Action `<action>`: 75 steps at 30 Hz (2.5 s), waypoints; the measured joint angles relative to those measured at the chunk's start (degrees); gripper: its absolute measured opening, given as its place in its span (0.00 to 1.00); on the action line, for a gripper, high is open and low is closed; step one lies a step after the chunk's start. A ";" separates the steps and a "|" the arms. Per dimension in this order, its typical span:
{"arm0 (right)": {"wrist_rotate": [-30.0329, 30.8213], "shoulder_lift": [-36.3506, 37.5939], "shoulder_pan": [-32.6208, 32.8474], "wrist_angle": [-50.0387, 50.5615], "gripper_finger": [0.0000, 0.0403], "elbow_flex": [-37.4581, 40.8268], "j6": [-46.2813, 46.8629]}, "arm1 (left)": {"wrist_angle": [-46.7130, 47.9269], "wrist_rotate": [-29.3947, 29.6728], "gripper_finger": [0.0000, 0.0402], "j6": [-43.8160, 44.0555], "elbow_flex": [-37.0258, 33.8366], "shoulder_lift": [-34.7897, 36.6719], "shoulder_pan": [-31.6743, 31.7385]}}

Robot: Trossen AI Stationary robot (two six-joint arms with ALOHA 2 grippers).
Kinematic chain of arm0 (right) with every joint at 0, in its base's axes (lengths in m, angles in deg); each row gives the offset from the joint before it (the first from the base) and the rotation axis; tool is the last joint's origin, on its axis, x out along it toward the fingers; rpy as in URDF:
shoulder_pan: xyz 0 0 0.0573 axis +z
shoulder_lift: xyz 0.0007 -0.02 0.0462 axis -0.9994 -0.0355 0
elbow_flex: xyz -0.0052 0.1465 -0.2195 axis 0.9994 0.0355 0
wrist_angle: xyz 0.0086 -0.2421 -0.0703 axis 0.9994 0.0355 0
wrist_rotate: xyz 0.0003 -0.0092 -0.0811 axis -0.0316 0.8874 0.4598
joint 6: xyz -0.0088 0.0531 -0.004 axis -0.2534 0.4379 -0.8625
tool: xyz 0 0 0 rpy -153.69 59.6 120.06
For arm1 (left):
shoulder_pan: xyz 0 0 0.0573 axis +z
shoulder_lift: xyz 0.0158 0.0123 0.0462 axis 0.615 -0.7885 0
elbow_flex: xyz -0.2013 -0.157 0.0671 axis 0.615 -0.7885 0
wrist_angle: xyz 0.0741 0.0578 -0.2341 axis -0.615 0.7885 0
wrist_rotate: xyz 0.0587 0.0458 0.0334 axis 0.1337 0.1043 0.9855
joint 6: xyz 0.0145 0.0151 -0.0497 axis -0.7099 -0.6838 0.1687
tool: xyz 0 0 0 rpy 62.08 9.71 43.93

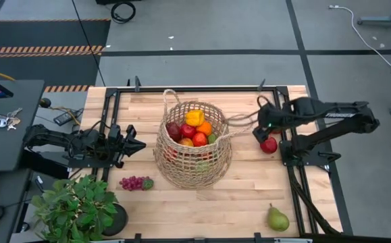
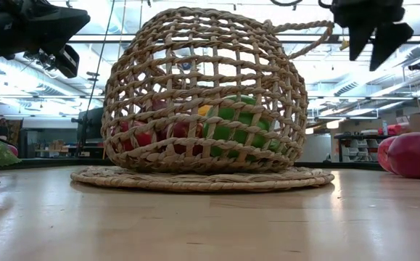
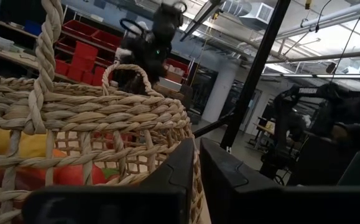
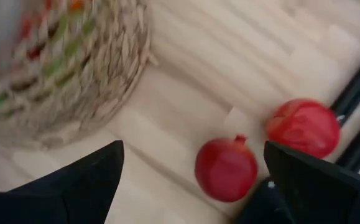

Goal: Build produce basket
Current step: Put the red pomegranate into the brown basket, then put the green pear into the brown basket

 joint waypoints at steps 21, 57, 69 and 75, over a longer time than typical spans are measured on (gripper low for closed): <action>11.51 -0.36 24.24 -8.27 0.97 23.61 27.52 | 0.02 0.00 0.08 0.02 0.00 -0.02 -0.02; 7.61 -5.11 18.26 -15.33 0.88 29.24 22.80 | 0.02 0.00 0.07 0.00 0.00 -0.02 -0.02; 2.98 -5.15 17.92 -39.25 0.87 28.96 7.96 | 0.04 0.00 0.07 0.00 0.00 -0.02 0.00; 0.94 -4.71 17.94 -37.41 0.87 24.37 6.02 | 0.03 0.02 0.08 0.01 0.00 0.00 -0.01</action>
